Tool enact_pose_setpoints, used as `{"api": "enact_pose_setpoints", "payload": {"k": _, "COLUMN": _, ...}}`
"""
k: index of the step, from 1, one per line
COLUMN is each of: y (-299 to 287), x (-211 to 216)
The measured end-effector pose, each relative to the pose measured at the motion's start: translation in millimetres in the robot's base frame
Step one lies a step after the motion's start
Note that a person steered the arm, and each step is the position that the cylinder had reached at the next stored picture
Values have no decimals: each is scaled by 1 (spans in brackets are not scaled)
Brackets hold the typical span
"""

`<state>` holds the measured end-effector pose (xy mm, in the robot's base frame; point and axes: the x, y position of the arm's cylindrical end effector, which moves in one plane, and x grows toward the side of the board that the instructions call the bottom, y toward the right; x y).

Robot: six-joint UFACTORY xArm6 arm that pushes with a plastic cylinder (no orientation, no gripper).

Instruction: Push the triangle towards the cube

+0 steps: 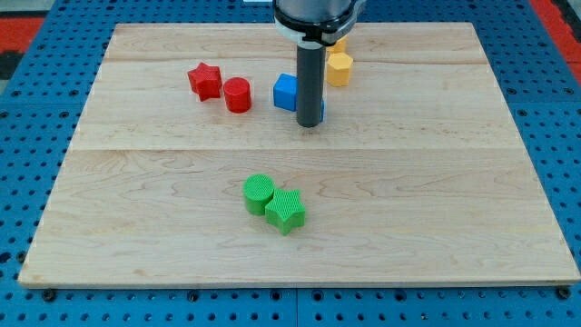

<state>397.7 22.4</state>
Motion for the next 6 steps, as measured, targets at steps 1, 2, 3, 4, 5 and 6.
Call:
{"api": "enact_pose_setpoints", "payload": {"k": 1, "y": 15, "x": -9}}
{"api": "enact_pose_setpoints", "payload": {"k": 2, "y": 20, "x": -31}}
{"api": "enact_pose_setpoints", "payload": {"k": 3, "y": 54, "x": -24}}
{"api": "enact_pose_setpoints", "payload": {"k": 4, "y": 51, "x": -44}}
{"api": "enact_pose_setpoints", "payload": {"k": 5, "y": 57, "x": -48}}
{"api": "enact_pose_setpoints", "payload": {"k": 6, "y": 88, "x": -48}}
